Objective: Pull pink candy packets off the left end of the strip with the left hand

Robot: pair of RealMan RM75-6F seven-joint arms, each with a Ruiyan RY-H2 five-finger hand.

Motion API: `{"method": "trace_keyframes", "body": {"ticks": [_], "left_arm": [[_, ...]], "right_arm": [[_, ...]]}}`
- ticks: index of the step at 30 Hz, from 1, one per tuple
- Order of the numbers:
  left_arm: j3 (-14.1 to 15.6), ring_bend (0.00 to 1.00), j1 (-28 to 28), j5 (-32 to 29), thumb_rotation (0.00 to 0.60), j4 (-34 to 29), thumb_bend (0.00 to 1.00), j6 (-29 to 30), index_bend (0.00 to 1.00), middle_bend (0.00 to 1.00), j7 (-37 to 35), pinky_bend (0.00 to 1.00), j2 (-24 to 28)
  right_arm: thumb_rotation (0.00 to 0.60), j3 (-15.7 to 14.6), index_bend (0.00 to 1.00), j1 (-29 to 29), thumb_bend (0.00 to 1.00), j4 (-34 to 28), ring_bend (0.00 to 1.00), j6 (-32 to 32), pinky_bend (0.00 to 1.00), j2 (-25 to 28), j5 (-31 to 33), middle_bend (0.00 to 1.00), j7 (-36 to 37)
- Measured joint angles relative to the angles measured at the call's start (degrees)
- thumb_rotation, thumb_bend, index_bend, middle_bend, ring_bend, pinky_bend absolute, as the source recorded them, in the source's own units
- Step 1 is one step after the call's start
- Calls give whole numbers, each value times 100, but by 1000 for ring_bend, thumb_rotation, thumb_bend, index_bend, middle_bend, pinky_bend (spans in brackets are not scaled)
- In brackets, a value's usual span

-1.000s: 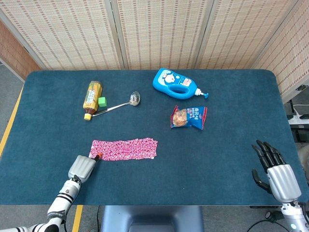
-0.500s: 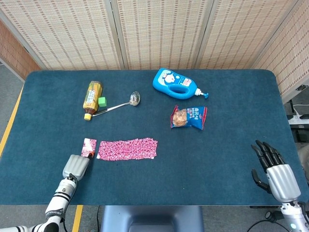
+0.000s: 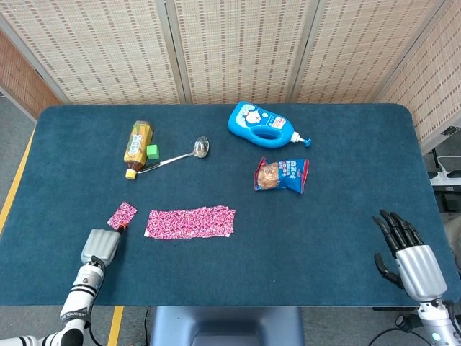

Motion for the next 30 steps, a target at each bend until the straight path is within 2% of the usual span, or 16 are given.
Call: {"method": "trace_keyframes", "body": {"ticks": [7,10,14,23,30], "left_arm": [[21,711,-36,-182,600,40,941,156,135,716,160,662,-54],[38,711,-25,-54,600,21,942,241,63,715,98,662,-66],[116,711,12,389,600,-64,942,295,2,712,-152,665,-33],[504,710,58,1867,600,-385,942,150,0,710,-998,667,141],[560,710,-9,1845,600,-257,941,-78,0,709,-772,668,-108]], "right_arm": [[600,-2,0,-2,455,-4,0,-4,154,4,-3,0,5],[600,1,0,1,455,-3,0,-10,154,3,0,0,1],[600,-8,0,14,455,4,0,-62,154,-5,4,0,-20],[600,-27,0,28,455,-10,0,-103,154,9,-2,0,-17],[600,-34,0,41,455,-3,0,-143,155,11,3,0,-11]]}}
